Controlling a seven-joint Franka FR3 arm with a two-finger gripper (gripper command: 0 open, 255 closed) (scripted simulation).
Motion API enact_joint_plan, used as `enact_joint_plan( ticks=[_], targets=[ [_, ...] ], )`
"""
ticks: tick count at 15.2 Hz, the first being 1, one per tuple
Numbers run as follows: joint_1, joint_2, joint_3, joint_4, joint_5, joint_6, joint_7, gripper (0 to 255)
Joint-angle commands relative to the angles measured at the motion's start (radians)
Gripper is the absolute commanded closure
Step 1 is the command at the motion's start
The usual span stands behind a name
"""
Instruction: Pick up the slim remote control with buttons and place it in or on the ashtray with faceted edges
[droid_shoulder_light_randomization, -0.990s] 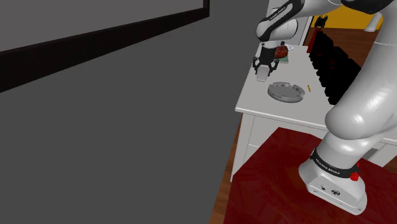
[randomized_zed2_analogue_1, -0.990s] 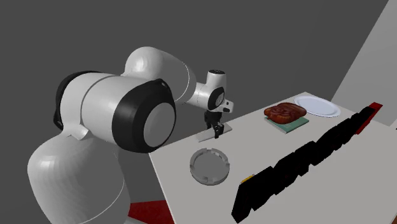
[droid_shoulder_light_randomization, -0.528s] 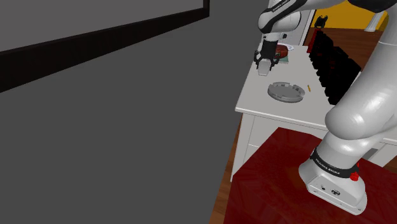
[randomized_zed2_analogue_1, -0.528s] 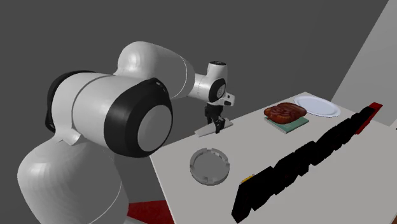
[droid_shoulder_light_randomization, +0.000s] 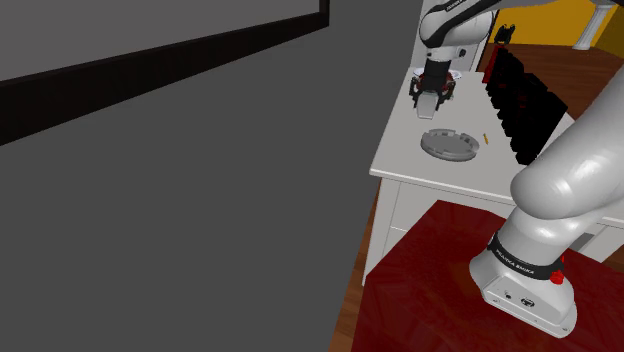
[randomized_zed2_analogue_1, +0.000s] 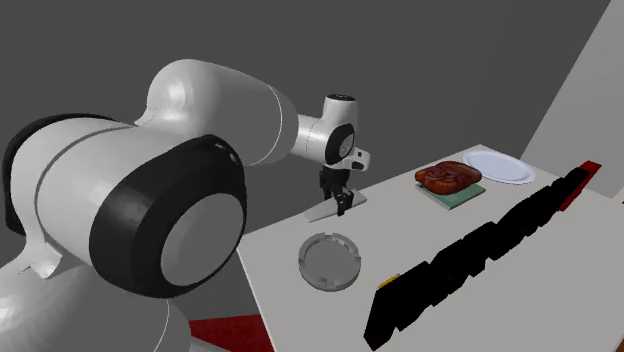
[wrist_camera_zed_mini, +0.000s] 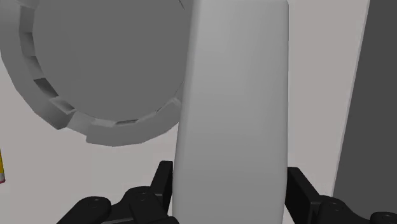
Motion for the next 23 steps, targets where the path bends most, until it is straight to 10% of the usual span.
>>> enact_joint_plan(
  ticks=[1,8,23],
  targets=[
    [-0.011,-0.086,-0.008,-0.095,-0.024,0.011,-0.004,255],
    [-0.072,-0.379,-0.030,-0.361,-0.108,-0.010,-0.025,255],
    [-0.069,-0.274,-0.054,-0.472,-0.106,0.206,-0.035,255]
  ],
)
